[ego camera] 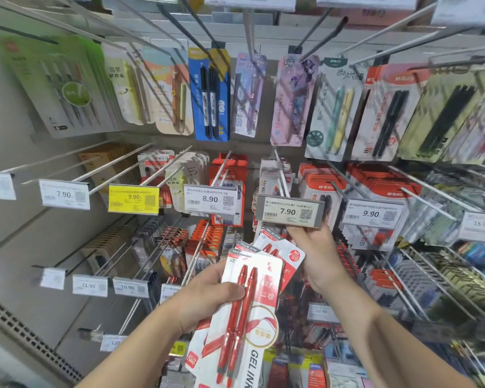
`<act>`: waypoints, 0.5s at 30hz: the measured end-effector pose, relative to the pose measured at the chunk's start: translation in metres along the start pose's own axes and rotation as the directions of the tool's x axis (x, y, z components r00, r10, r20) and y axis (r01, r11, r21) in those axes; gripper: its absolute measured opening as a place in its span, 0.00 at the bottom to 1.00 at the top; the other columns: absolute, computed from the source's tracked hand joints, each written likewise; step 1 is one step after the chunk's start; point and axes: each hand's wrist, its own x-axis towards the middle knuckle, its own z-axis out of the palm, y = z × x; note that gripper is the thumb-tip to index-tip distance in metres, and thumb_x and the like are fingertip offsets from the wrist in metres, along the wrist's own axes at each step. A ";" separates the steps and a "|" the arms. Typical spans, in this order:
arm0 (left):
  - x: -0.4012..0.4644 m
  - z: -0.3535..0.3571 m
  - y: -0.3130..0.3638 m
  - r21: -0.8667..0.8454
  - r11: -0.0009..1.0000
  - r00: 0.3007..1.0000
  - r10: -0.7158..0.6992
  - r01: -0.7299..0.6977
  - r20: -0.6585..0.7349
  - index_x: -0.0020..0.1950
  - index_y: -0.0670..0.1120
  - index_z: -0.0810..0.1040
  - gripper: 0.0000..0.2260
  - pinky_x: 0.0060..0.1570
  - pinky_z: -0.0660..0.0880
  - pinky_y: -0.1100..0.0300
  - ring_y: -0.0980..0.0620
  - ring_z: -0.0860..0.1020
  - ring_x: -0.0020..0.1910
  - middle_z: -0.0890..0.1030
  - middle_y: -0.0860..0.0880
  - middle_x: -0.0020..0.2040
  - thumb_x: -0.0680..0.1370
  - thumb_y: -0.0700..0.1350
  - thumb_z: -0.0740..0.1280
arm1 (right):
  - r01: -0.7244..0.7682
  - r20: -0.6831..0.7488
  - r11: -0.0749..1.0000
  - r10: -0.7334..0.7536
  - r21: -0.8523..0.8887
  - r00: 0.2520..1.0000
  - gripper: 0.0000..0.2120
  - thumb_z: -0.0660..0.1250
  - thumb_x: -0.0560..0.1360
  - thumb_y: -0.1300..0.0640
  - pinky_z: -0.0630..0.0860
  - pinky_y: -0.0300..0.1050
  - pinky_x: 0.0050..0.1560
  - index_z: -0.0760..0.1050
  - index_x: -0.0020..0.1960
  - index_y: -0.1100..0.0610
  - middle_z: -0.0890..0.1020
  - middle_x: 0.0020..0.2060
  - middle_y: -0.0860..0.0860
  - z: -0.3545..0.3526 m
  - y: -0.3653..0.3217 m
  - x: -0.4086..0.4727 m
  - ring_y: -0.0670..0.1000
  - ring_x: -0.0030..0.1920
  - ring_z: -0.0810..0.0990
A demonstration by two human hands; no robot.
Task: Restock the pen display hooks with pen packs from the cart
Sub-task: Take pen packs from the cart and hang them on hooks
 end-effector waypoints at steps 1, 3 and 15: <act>0.000 -0.001 0.000 -0.001 1.000 1.000 -0.005 0.005 -0.003 0.63 0.45 0.77 0.24 0.50 0.81 0.49 0.45 0.85 0.44 0.87 0.42 0.52 0.66 0.42 0.72 | -0.011 0.018 1.000 0.011 -0.003 1.000 0.09 0.66 0.82 0.61 0.82 0.51 0.51 0.80 0.60 0.54 0.88 0.48 0.50 -0.003 0.004 -0.003 0.51 0.48 0.87; 0.000 -0.004 0.000 0.018 1.000 1.000 -0.008 0.008 0.002 0.63 0.45 0.77 0.23 0.53 0.80 0.47 0.43 0.85 0.47 0.86 0.41 0.53 0.68 0.42 0.71 | -0.036 -0.001 0.999 0.036 -0.015 0.999 0.08 0.65 0.83 0.59 0.79 0.56 0.51 0.80 0.60 0.57 0.88 0.44 0.55 -0.005 0.012 -0.004 0.55 0.44 0.86; -0.021 -0.037 -0.019 -0.177 0.984 0.963 -0.064 0.017 -0.262 0.63 0.40 0.73 0.25 0.45 0.81 0.48 0.40 0.85 0.41 0.85 0.35 0.49 0.68 0.46 0.71 | -0.012 -0.123 0.998 0.005 -0.057 0.992 0.12 0.71 0.79 0.57 0.77 0.61 0.65 0.84 0.54 0.39 0.88 0.51 0.43 -0.001 0.016 0.011 0.51 0.55 0.85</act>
